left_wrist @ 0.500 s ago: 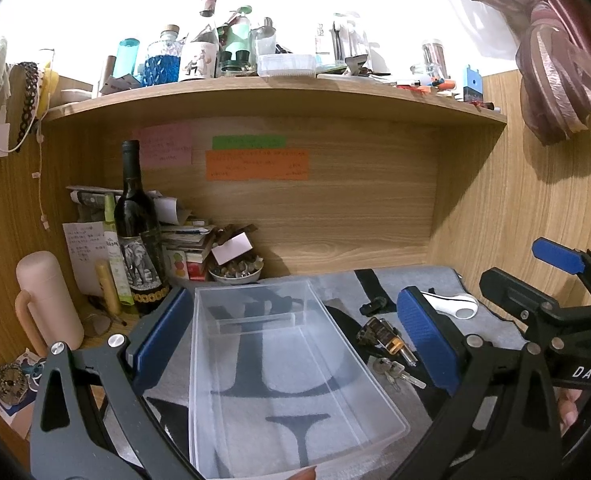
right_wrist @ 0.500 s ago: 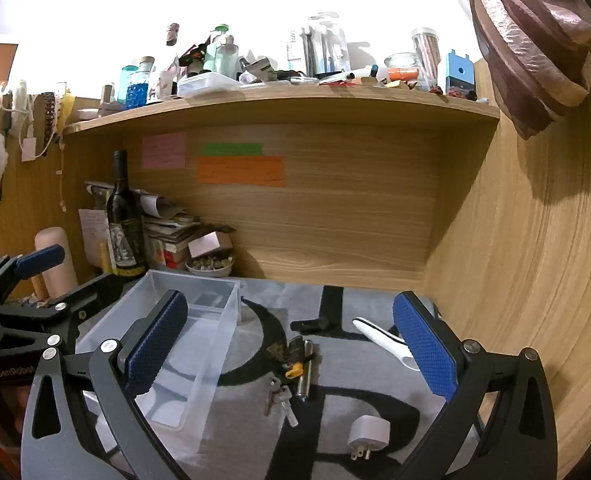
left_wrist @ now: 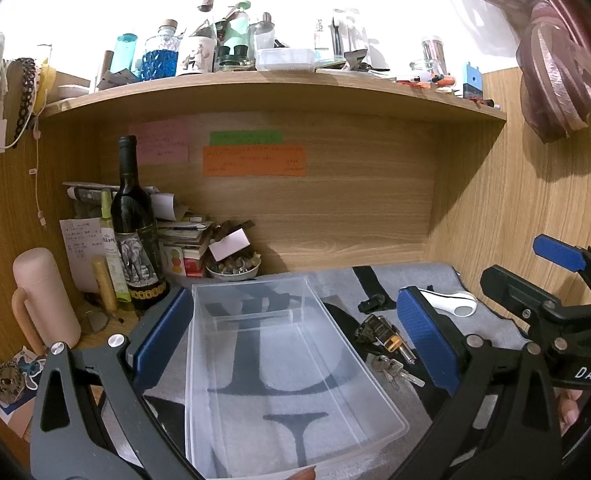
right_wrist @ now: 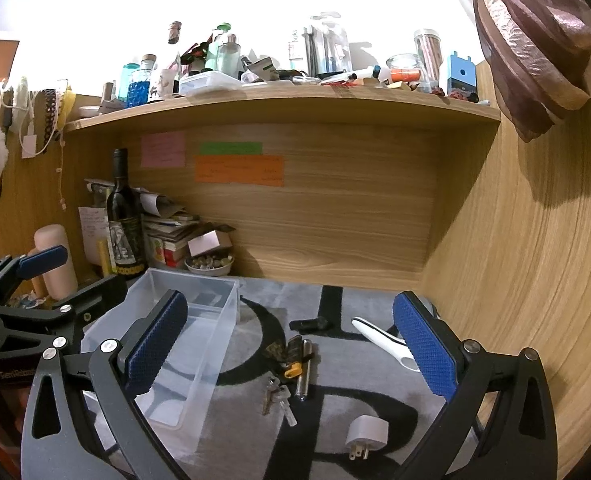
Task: Organize rigid objects
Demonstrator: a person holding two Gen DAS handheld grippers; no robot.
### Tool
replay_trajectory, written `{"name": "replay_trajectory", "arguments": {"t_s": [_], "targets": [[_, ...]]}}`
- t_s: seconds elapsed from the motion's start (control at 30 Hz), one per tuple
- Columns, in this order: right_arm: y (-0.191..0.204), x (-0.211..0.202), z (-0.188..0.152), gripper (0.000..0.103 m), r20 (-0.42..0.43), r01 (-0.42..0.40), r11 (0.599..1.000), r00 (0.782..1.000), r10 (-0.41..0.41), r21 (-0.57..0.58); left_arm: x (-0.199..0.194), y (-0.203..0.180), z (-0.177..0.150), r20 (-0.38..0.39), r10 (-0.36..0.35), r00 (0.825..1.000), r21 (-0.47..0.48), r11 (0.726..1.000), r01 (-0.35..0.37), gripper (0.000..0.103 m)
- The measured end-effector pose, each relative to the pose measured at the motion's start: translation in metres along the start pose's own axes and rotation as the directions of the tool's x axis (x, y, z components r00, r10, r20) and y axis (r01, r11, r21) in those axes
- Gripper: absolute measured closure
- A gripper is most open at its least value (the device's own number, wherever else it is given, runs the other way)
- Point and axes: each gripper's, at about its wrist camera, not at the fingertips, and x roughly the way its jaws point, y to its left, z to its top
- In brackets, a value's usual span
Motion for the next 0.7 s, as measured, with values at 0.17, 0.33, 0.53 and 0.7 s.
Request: {"name": "replay_trajectory", "arguments": {"t_s": [0.17,0.33,0.53,0.7], "targets": [[0.0017,0.0008,0.0010,0.000,0.001,0.000,1.000,1.000,0.000,-0.005,-0.0002,0.0006,0.0005,-0.001,0.000,1.000,0.002,1.000,0.000,0.000],[0.0028,0.0025,0.0006,0.000,-0.004,-0.004,1.000,1.000,0.004,-0.006,-0.0010,0.0016,0.0006,0.001,0.001,1.000,-0.001,1.000,-0.001,0.000],[0.0036,0.0029,0.0023,0.000,0.000,-0.001,1.000,1.000,0.001,-0.007,-0.0007,0.0029,0.0000,0.000,0.002,1.000,-0.004,1.000,-0.002,0.000],[0.0040,0.0076,0.0017,0.000,-0.008,0.004,1.000,1.000,-0.004,-0.003,0.0021,0.0090,-0.0012,0.002,0.027,1.000,-0.010,1.000,-0.027,0.000]]}}
